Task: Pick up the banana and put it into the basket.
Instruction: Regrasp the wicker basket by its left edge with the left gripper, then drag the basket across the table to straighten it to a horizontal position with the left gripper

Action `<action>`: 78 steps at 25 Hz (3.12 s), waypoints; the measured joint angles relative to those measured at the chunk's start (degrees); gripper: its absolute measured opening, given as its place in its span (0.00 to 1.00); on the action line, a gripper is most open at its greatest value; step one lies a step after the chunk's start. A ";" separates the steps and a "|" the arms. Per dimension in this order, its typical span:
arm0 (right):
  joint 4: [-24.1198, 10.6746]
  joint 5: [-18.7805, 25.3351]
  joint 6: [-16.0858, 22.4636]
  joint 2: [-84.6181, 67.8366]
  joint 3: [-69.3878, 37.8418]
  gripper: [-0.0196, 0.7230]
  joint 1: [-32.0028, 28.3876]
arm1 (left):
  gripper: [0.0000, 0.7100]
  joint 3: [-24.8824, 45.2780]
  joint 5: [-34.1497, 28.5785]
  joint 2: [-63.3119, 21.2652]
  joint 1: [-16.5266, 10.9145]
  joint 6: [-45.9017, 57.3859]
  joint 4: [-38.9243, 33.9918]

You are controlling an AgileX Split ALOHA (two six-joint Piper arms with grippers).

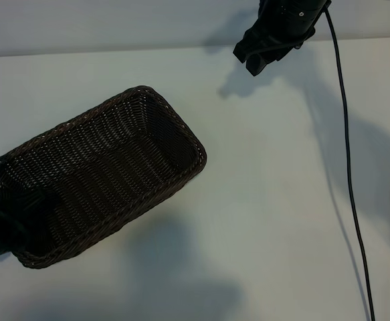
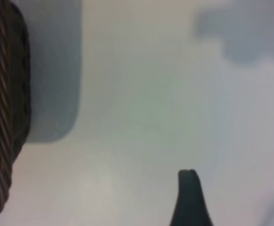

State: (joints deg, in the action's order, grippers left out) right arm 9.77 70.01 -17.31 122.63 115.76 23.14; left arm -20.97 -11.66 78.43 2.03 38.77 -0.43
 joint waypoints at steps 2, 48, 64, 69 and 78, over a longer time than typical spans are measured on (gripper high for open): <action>0.00 0.00 0.00 0.00 0.00 0.70 0.00 | 0.70 0.00 0.98 0.68 0.00 0.00 0.43; 0.00 0.00 -0.05 0.00 0.00 0.70 0.00 | 0.24 -13.09 -13.71 -0.19 -4.65 -60.58 41.15; -0.16 0.00 -0.05 0.00 0.00 0.70 0.00 | 0.24 -23.08 -18.76 12.08 -9.98 -75.40 49.60; -0.39 0.00 -0.05 0.00 0.00 0.70 0.00 | 0.24 -26.25 -18.75 17.21 -8.89 -77.02 51.68; -0.57 0.00 -0.05 0.00 0.00 0.70 0.00 | 0.24 -31.52 -15.73 25.76 -0.62 -76.84 54.07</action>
State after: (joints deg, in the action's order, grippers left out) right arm 9.20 70.01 -17.36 122.63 115.76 23.14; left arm -52.48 -27.39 104.20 1.40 -38.06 53.65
